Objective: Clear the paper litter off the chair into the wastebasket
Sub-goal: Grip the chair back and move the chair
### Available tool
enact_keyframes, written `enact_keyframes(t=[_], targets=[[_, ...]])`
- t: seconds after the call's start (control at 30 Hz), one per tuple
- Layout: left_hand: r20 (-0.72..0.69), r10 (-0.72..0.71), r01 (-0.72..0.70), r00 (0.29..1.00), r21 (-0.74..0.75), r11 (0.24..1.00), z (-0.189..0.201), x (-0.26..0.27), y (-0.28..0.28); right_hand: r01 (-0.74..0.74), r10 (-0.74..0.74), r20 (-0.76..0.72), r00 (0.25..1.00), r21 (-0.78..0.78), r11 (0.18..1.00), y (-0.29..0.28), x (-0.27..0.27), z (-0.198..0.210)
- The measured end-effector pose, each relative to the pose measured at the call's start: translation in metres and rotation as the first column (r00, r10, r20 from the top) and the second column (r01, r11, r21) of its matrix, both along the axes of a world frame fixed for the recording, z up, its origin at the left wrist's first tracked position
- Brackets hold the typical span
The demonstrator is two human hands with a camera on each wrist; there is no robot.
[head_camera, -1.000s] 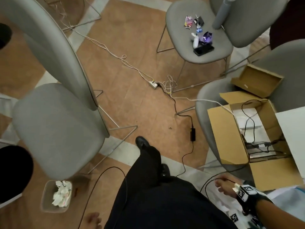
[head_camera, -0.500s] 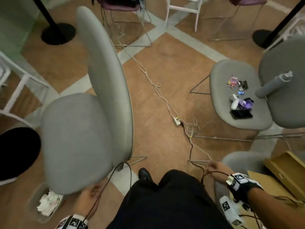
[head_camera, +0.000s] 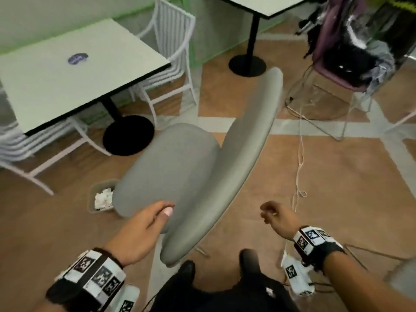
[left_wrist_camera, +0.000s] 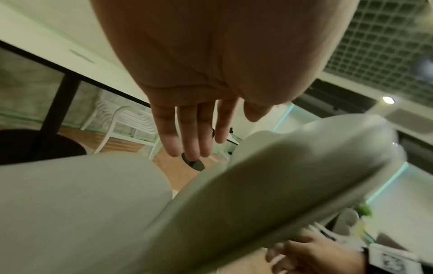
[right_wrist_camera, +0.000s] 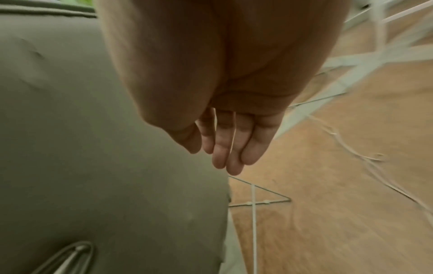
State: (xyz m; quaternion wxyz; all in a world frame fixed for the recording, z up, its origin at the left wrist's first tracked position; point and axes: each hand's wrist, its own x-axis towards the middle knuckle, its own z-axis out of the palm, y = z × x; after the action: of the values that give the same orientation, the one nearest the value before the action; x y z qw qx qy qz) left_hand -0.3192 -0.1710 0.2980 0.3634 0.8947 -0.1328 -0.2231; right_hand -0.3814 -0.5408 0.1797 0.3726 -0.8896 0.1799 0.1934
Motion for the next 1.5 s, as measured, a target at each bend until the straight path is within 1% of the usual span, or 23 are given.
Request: enact_keyframes(t=[0.03, 0.07, 0.17, 0.27, 0.33, 0.4, 0.43, 0.5, 0.57, 0.63, 0.67, 0.7, 0.77, 0.8, 0.87, 0.9, 0.97, 1.07, 1.13, 1.23, 1.37, 1.43, 1.5], targets=[[-0.036, 0.037, -0.038, 0.999, -0.023, 0.999, 0.011, -0.008, -0.017, -0.043, 0.043, 0.036, 0.998, 0.010, 0.999, -0.007, 0.017, 0.010], [-0.065, 0.060, -0.061, 0.996, -0.013, 0.998, 0.023, -0.015, -0.033, -0.094, 0.093, 0.059, 0.994, 0.006, 0.996, -0.015, 0.031, 0.017], [-0.069, 0.101, -0.094, 0.993, 0.097, 0.991, 0.045, -0.025, -0.074, -0.261, 0.255, 0.143, 0.956, 0.027, 0.965, -0.041, 0.063, 0.041], [-0.051, 0.258, -0.246, 0.965, 0.173, 0.954, 0.052, -0.027, -0.104, -0.335, 0.307, 0.264, 0.914, 0.065, 0.940, -0.056, 0.088, 0.074], [-0.020, 0.348, -0.335, 0.937, 0.229, 0.914, 0.055, -0.025, -0.126, -0.362, 0.322, 0.374, 0.870, 0.038, 0.932, -0.061, 0.098, 0.104], [0.020, 0.417, -0.405, 0.909, 0.281, 0.870, 0.055, -0.020, -0.147, -0.345, 0.294, 0.516, 0.804, 0.003, 0.939, -0.067, 0.107, 0.134], [0.041, 0.446, -0.437, 0.894, 0.306, 0.846, 0.056, -0.016, -0.158, -0.346, 0.286, 0.584, 0.760, -0.010, 0.938, -0.069, 0.112, 0.149], [0.077, 0.503, -0.495, 0.861, 0.354, 0.793, 0.053, -0.007, -0.174, -0.378, 0.304, 0.685, 0.662, -0.045, 0.925, -0.071, 0.126, 0.171], [0.110, 0.507, -0.503, 0.855, 0.414, 0.759, 0.051, 0.001, -0.184, -0.429, 0.360, 0.758, 0.544, -0.117, 0.895, -0.071, 0.147, 0.183], [0.165, 0.512, -0.524, 0.843, 0.470, 0.711, 0.047, 0.004, -0.187, -0.499, 0.480, 0.764, 0.431, -0.242, 0.832, -0.070, 0.174, 0.187], [0.201, 0.515, -0.540, 0.833, 0.501, 0.677, 0.045, 0.005, -0.187, -0.541, 0.571, 0.719, 0.397, -0.319, 0.778, -0.069, 0.189, 0.188], [0.225, 0.521, -0.555, 0.823, 0.516, 0.653, 0.045, 0.003, -0.187, -0.576, 0.672, 0.635, 0.381, -0.406, 0.710, -0.068, 0.204, 0.186], [0.278, 0.544, -0.598, 0.792, 0.535, 0.597, 0.049, -0.001, -0.195, -0.593, 0.832, 0.404, 0.379, -0.585, 0.554, -0.066, 0.227, 0.179], [0.318, 0.540, -0.616, 0.779, 0.548, 0.566, 0.050, -0.002, -0.201, -0.574, 0.864, 0.316, 0.391, -0.650, 0.498, -0.065, 0.235, 0.174], [0.358, 0.537, -0.638, 0.764, 0.544, 0.545, 0.053, -0.002, -0.211, -0.531, 0.876, 0.254, 0.410, -0.714, 0.456, -0.063, 0.243, 0.167], [0.381, 0.527, -0.646, 0.760, 0.541, 0.539, 0.054, -0.002, -0.212, -0.519, 0.878, 0.250, 0.409, -0.727, 0.449, -0.062, 0.246, 0.164], [0.428, 0.516, -0.669, 0.742, 0.516, 0.534, 0.055, 0.000, -0.208, -0.502, 0.872, 0.265, 0.411, -0.733, 0.459, -0.061, 0.247, 0.163], [0.474, 0.498, -0.687, 0.726, 0.491, 0.536, 0.057, 0.004, -0.204, -0.460, 0.840, 0.287, 0.460, -0.732, 0.502, -0.056, 0.246, 0.165], [0.499, 0.487, -0.696, 0.717, 0.473, 0.540, 0.059, 0.004, -0.204, -0.448, 0.836, 0.263, 0.482, -0.746, 0.493, -0.050, 0.240, 0.166], [0.510, 0.485, -0.701, 0.711, 0.462, 0.542, 0.061, 0.004, -0.194, -0.445, 0.844, 0.236, 0.482, -0.764, 0.468, -0.042, 0.231, 0.170], [0.517, 0.456, -0.684, 0.725, 0.458, 0.568, 0.060, 0.005, -0.178, -0.417, 0.834, 0.263, 0.485, -0.769, 0.485, -0.033, 0.222, 0.177], [0.512, 0.447, -0.674, 0.734, 0.463, 0.576, 0.061, 0.005, -0.173, -0.402, 0.828, 0.264, 0.495, -0.775, 0.487, -0.030, 0.221, 0.176], [0.520, 0.449, -0.680, 0.726, 0.446, 0.583, 0.061, 0.003, -0.171, -0.392, 0.812, 0.265, 0.520, -0.771, 0.502, -0.026, 0.219, 0.174]])
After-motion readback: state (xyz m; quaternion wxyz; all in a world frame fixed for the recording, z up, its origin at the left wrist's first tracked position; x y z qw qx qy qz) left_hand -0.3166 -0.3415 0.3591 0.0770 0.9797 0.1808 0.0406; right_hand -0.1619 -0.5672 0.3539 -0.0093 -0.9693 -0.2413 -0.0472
